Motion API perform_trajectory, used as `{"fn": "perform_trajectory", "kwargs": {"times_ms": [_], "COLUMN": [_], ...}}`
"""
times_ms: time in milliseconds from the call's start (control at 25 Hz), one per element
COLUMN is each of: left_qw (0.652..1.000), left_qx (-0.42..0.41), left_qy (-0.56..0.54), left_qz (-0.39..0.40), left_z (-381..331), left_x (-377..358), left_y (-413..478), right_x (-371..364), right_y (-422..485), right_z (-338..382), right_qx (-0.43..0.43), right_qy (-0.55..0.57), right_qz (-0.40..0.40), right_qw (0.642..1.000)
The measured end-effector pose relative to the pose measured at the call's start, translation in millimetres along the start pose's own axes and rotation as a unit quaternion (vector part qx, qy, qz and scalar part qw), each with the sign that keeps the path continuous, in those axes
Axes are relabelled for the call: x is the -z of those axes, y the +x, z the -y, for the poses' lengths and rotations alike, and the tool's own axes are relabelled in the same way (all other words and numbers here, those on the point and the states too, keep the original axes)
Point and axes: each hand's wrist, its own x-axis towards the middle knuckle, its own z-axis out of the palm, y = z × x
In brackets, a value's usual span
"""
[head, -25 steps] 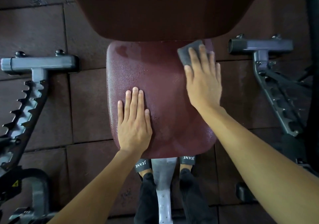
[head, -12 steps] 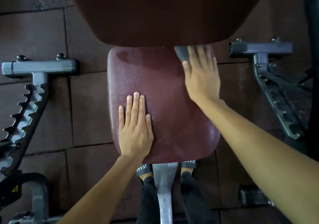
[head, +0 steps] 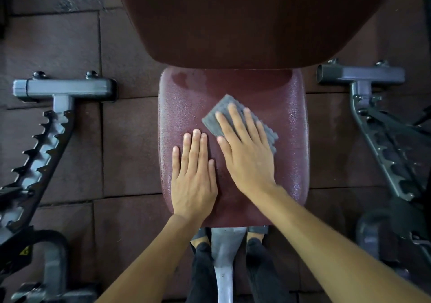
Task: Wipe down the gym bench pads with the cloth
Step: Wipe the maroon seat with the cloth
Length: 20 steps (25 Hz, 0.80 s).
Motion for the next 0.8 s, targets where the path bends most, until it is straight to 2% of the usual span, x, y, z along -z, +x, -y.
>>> {"fn": "perform_trajectory", "kwargs": {"times_ms": [120,240,360,440,560,640,800], "left_qw": [1.000,0.998,0.989,0.990,0.987,0.986,0.999], "left_qx": [-0.006,0.021,0.085,0.098,0.149,0.162,0.051], "left_qy": [-0.011,-0.058,-0.096,-0.081,-0.063,-0.031,0.005], "left_qz": [0.000,-0.031,-0.075,-0.054,-0.002,-0.001,-0.012], "left_z": [0,-7,-37,-66,-102,-107,-69], "left_x": [0,11,26,24,6,-6,-8], "left_y": [1,5,39,74,112,118,128], "right_x": [4,21,43,50,48,43,28], "right_y": [50,57,45,35,30,31,27], "right_z": [8,-3,-43,-61,-65,-63,-64], "right_qx": [0.017,-0.014,-0.134,-0.190,-0.201,-0.197,-0.164], "right_qy": [0.025,0.196,0.316,0.326,0.339,0.339,0.284], "right_qz": [0.019,0.036,-0.060,-0.068,-0.064,-0.069,-0.071], "right_qw": [0.999,0.980,0.937,0.923,0.917,0.917,0.942]}}
